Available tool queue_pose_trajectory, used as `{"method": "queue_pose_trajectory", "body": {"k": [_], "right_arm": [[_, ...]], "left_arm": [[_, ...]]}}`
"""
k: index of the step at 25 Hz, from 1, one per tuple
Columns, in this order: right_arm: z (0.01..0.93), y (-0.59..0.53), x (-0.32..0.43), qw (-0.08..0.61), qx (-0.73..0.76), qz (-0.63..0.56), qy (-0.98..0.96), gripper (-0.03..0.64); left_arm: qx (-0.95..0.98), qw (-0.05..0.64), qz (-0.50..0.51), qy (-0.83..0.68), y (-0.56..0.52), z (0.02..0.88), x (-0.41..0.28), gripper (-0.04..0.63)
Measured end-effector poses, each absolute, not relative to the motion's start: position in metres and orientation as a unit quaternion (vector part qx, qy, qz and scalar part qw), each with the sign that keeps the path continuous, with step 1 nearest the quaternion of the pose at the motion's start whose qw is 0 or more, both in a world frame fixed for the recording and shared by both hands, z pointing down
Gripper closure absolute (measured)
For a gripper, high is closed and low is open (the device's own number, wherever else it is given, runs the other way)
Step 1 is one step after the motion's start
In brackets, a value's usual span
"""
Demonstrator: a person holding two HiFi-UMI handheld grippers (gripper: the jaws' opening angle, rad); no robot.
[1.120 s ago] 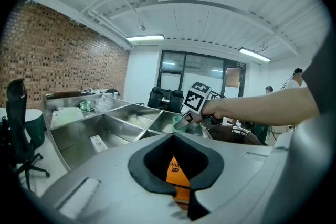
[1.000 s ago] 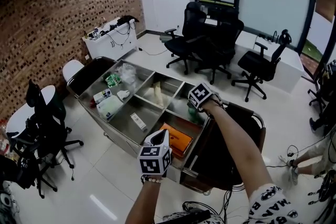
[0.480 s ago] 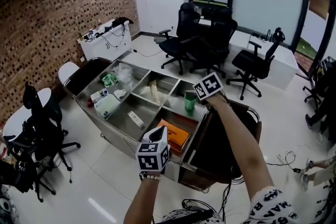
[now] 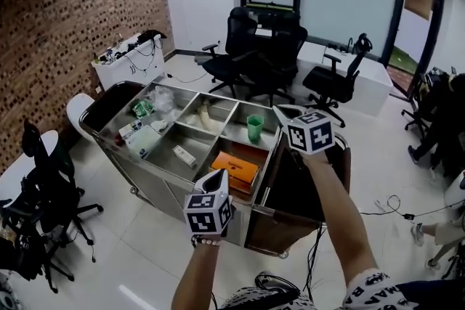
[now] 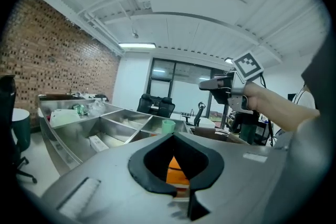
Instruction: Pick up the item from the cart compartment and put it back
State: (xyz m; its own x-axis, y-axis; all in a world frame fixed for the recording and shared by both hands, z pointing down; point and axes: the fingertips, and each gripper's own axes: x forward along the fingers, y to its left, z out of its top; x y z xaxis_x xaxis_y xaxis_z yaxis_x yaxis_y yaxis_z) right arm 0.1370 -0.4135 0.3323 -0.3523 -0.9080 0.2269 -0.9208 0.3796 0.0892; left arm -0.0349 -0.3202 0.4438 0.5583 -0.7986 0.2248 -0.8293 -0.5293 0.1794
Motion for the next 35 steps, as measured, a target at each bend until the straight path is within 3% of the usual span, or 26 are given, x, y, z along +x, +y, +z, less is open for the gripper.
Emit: {"method": "queue_pose_trajectory", "body": {"k": [19, 35], "right_arm": [[0.396, -0.195, 0.123, 0.118, 0.563, -0.009, -0.818, 0.615], [0.439, -0.138, 0.147, 0.082, 0.520, 0.051, -0.848, 0.609]], "left_arm": [[0.875, 0.129, 0.040, -0.466, -0.205, 0.468, -0.039, 0.594], [0.860, 0.132, 0.032, -0.491, -0.153, 0.474, -0.001, 0.594]]}}
